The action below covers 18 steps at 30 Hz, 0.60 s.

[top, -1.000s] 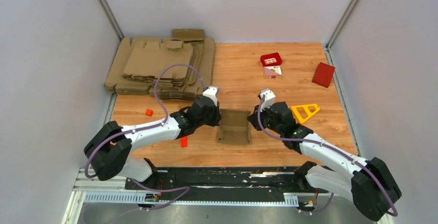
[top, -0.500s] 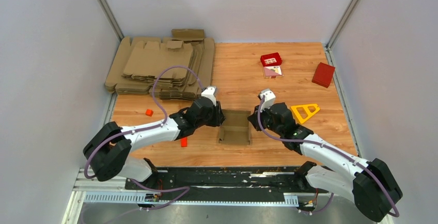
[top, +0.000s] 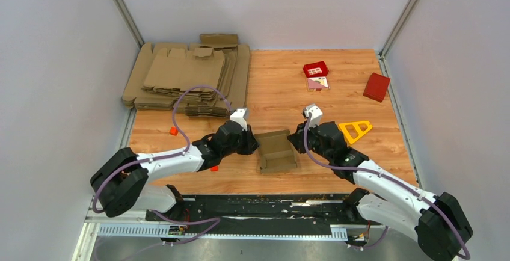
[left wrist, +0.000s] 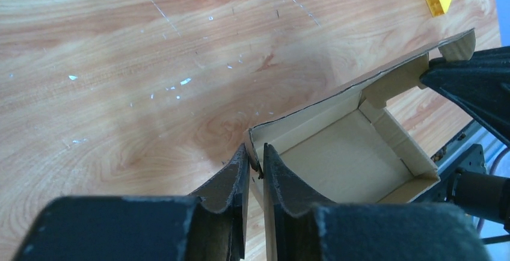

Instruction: Fold the paper box

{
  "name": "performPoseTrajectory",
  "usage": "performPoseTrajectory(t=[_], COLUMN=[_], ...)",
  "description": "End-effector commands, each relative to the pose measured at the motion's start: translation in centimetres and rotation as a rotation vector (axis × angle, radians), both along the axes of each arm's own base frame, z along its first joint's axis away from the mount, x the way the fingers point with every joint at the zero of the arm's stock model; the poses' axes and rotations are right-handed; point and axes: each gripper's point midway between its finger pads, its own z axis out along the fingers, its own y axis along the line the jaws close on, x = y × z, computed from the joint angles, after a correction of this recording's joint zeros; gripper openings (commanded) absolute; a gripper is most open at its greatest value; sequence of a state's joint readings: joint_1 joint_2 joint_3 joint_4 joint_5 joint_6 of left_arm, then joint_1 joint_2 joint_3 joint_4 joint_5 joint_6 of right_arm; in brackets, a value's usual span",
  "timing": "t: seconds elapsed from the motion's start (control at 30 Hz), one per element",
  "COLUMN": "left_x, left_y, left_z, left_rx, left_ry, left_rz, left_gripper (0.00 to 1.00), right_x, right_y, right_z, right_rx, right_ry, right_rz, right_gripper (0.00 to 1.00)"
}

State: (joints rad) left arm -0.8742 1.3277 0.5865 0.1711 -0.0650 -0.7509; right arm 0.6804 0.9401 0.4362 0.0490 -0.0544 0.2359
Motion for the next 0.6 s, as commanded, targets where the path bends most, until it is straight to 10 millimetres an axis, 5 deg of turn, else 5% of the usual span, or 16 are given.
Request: performPoseTrajectory(t=[0.0, 0.3, 0.57], left_x=[-0.9, 1.7, 4.7], left_y=[-3.0, -3.3, -2.8], left_z=[4.8, 8.8, 10.0], left_rx=[-0.176, -0.132, -0.037], left_ry=[-0.080, -0.228, -0.360], left_rz=[-0.084, -0.066, -0.011], left_gripper=[0.20, 0.21, 0.27], right_x=[-1.2, 0.8, 3.7], right_y=[2.0, 2.3, 2.7], right_z=[2.0, 3.9, 3.2], right_rx=[0.088, 0.062, -0.011], right_ry=[-0.021, -0.051, -0.019], right_rz=[0.086, 0.040, -0.041], right_gripper=[0.04, 0.08, 0.18])
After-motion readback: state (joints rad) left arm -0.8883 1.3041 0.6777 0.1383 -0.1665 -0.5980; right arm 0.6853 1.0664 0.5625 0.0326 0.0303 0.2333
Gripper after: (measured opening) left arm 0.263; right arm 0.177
